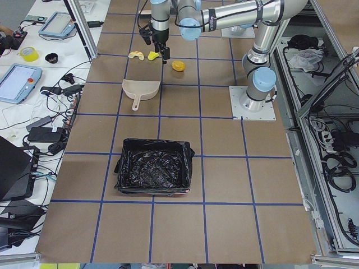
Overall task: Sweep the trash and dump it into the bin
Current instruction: 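Lower the left gripper toward the white dustpan handle, then grasp the dustpan with the left gripper while the right grasps the brush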
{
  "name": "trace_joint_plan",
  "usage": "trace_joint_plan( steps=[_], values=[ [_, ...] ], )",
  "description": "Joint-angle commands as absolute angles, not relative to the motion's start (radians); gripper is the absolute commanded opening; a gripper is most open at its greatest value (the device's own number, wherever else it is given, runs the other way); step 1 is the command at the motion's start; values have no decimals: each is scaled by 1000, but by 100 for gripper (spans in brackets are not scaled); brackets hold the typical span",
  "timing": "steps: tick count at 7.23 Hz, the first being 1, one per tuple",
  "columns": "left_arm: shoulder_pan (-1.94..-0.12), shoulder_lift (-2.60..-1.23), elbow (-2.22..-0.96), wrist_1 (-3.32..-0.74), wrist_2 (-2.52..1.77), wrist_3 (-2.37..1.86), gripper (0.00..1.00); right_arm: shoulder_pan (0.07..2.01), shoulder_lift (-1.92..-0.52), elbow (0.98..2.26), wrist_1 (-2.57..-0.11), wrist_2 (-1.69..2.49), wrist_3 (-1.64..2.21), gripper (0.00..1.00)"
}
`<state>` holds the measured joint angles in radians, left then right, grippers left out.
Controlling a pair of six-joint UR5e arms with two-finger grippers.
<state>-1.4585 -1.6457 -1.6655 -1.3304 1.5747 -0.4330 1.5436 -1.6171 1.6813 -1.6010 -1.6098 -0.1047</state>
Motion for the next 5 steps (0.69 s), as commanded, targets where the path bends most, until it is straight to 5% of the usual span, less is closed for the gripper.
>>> trace_joint_plan(
  steps=[1,5],
  values=[
    [-1402,-1660,-1637,-1193,1540,-616,100,1459,-1496,1683,-1684,-1612,-164,100],
    [-1364,-1696,-1669,-1199,1560,-766,100,1355,-1338,1683,-1827,-1617,-334,98]
  ],
)
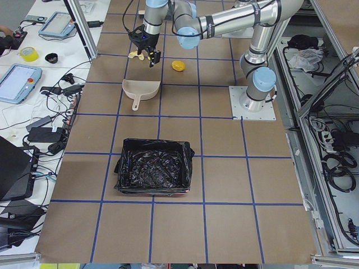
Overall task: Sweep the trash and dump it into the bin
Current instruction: 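Grasp the dustpan with the left gripper while the right grasps the brush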
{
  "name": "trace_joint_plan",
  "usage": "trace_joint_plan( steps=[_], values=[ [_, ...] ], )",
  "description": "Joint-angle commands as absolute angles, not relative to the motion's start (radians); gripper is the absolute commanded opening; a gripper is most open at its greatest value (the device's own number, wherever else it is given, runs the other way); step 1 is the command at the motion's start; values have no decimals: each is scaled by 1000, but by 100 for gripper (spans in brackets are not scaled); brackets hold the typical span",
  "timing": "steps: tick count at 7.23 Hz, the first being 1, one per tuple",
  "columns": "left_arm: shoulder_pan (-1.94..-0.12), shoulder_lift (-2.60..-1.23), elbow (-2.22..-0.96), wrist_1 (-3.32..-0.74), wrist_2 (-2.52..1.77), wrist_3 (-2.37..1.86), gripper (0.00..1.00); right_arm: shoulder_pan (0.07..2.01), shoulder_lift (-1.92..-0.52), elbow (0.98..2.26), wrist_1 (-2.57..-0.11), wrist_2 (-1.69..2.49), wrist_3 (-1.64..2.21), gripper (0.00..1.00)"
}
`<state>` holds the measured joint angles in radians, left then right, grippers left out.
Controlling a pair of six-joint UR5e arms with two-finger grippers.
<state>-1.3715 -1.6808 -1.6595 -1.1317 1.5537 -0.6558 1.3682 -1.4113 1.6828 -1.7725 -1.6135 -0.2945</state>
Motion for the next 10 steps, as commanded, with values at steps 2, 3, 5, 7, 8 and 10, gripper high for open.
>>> trace_joint_plan(
  steps=[2,3,5,7,8,10],
  values=[
    [-1333,-1742,-1651,-1227,1588,-989,100,1335,-1293,1683,-1885,-1662,-341,97],
    [-1330,-1767,-1629,-1235,1618,-1091,100,1333,-1275,1683,-1913,-1678,-374,95],
    [-1330,-1872,-1509,-1335,1644,-1181,100,1293,-1235,1695,-1968,-1698,-446,93],
    [-1330,-1995,-1407,-1338,1629,-1383,100,1256,-1239,1813,-2082,-1698,-495,83],
    [-1330,-2035,-1375,-1338,1634,-1403,100,1256,-1242,1847,-2136,-1698,-499,89],
    [-1325,-2129,-1300,-1321,1640,-1399,97,1243,-1239,1852,-2160,-1694,-547,89]
  ],
)
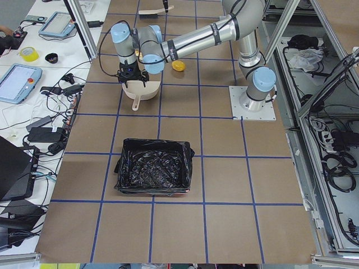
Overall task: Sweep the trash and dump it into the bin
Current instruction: 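Grasp the dustpan with the left gripper while the right grasps the brush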
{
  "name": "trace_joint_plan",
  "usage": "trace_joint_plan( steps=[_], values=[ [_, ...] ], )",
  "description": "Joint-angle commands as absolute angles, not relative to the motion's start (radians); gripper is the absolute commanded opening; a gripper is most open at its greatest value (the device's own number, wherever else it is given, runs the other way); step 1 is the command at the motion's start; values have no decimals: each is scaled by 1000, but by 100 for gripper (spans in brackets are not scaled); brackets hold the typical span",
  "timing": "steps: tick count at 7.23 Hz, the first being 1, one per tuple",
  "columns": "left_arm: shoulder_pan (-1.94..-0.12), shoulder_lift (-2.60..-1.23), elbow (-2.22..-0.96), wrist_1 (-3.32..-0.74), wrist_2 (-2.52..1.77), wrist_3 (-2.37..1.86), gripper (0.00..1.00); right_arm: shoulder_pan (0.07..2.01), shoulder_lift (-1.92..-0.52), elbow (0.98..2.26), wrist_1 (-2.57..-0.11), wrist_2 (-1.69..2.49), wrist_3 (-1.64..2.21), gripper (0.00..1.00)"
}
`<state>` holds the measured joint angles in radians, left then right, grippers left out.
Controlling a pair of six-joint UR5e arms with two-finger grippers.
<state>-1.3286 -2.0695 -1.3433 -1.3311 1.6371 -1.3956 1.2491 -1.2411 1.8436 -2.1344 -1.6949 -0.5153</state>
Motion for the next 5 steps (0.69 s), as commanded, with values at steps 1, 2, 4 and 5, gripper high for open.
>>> trace_joint_plan(
  steps=[1,2,4,5],
  values=[
    [-1286,-2146,-1307,-1321,1632,-1366,98,1243,-1236,1852,-2161,-1692,-542,89],
    [-1252,-2151,-1321,-1324,1622,-1274,98,1243,-1233,1853,-2169,-1687,-537,88],
    [-1195,-2152,-1347,-1333,1502,-1177,98,1243,-1230,1856,-2161,-1689,-528,78],
    [-1184,-2139,-1350,-1351,1458,-1169,98,1243,-1233,1853,-2158,-1690,-503,59]
  ],
)
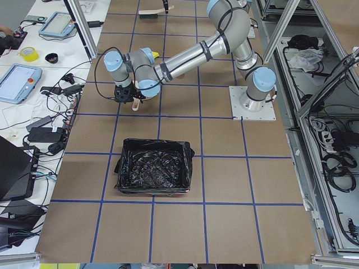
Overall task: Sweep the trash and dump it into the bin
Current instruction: 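Grasp the dustpan with the left gripper while the right grasps the brush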
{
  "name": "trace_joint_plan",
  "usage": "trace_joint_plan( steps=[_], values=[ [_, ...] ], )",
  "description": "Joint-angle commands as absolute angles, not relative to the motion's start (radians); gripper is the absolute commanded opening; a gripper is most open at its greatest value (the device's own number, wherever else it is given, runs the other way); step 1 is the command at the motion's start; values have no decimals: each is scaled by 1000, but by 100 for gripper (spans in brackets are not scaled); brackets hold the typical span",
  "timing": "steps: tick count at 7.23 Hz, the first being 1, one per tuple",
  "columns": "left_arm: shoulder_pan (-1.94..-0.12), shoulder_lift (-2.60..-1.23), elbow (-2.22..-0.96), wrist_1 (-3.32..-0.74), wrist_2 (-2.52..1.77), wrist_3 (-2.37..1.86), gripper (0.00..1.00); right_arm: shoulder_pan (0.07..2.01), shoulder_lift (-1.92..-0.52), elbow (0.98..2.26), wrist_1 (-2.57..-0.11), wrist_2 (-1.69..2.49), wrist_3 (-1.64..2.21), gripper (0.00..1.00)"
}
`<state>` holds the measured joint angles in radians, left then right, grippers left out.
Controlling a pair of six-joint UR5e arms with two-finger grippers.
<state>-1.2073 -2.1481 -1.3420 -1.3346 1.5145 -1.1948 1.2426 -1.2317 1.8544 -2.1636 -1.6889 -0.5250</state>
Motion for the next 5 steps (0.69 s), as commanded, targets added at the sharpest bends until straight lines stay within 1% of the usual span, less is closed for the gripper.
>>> trace_joint_plan(
  steps=[1,4,5],
  values=[
    [-1181,-2137,-1350,-1348,1386,-1160,98,1243,-1232,1855,-2158,-1690,-506,53],
    [-1180,-2158,-1361,-1309,1359,-1152,98,1241,-1230,1868,-2155,-1692,-511,54],
    [-1180,-2161,-1403,-1260,1367,-1138,97,1241,-1232,1873,-2155,-1692,-508,45]
  ],
)
